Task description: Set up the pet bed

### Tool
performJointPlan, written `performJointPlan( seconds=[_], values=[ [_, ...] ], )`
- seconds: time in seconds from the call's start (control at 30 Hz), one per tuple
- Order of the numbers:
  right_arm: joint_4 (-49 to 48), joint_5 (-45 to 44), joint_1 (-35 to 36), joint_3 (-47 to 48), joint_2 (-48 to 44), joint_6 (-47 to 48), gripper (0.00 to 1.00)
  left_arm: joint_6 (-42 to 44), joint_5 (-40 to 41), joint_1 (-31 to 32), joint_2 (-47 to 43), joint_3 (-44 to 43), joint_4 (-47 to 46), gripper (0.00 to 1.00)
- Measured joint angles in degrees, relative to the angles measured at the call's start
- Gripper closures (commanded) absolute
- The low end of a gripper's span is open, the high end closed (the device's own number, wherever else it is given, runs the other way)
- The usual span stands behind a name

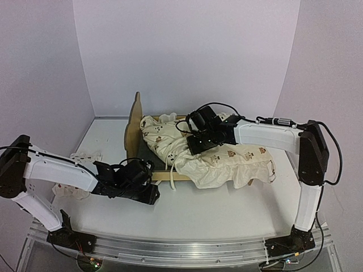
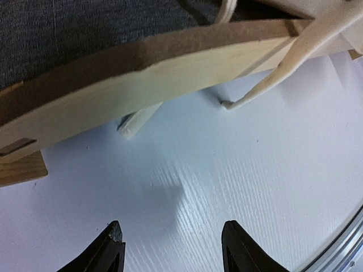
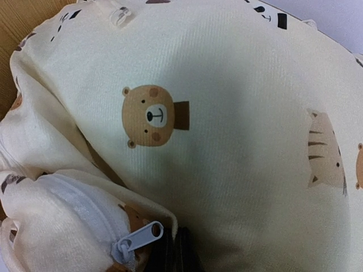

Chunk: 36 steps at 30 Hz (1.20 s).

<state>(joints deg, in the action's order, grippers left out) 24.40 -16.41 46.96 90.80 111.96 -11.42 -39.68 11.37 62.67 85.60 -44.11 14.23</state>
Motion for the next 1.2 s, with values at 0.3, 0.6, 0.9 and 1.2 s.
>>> performJointPlan(
  seconds=[0.3, 0.6, 0.9, 1.2],
  values=[
    [0.0, 1.7, -0.1, -0.1, 0.0, -0.8, 1.00, 0.4, 6.3, 0.8, 7.8, 0.1, -10.2, 0.40],
    [-0.3, 3.1, -0.1, -0.6, 0.0, -1.5, 1.00, 0.2, 13.4, 1.4, 14.4, 0.4, -15.4, 0.38],
    [-0.5, 4.3, -0.1, -1.0, 0.0, -2.4, 1.00, 0.6, 19.9, 1.5, 18.0, 2.1, -25.0, 0.45],
    [-0.4, 5.8, -0.1, -1.0, 0.0, -3.3, 1.00, 5.5, 24.3, 1.7, 21.9, 4.6, -37.2, 0.95]
  ],
)
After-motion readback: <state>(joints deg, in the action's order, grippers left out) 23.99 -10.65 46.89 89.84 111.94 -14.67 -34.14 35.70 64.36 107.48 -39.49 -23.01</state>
